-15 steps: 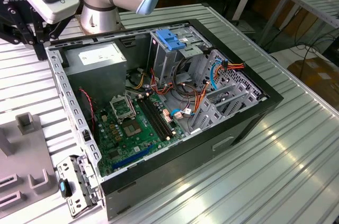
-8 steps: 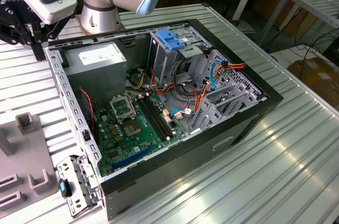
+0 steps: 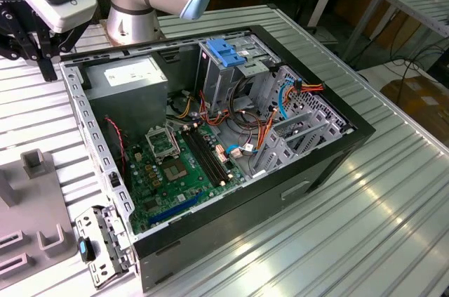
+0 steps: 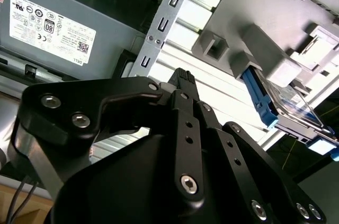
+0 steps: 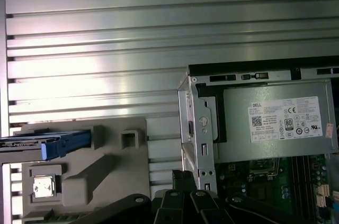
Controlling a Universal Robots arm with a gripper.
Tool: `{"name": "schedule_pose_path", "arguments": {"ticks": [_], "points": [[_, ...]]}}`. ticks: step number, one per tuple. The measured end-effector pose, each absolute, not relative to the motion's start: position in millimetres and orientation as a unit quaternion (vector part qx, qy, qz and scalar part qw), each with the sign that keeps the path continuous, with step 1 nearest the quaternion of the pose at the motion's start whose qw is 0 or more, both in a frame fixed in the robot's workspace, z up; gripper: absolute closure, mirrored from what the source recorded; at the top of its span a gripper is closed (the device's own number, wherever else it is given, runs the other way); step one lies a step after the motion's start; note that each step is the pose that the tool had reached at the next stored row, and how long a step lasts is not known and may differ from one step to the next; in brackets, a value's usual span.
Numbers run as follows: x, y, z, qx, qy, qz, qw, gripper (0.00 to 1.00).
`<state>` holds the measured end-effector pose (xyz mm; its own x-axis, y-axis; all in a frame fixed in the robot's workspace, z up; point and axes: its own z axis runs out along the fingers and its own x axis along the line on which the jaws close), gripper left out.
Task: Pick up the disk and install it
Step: 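Reach for the disk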
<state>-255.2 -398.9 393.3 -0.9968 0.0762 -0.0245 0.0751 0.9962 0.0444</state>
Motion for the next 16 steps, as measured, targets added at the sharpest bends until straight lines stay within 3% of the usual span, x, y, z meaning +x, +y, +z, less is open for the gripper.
{"name": "schedule_pose_path", "arguments": {"ticks": [16], "points": [[-262.2, -398.9, 393.3, 0.038, 0.999, 0.022, 0.013, 0.89]]}}
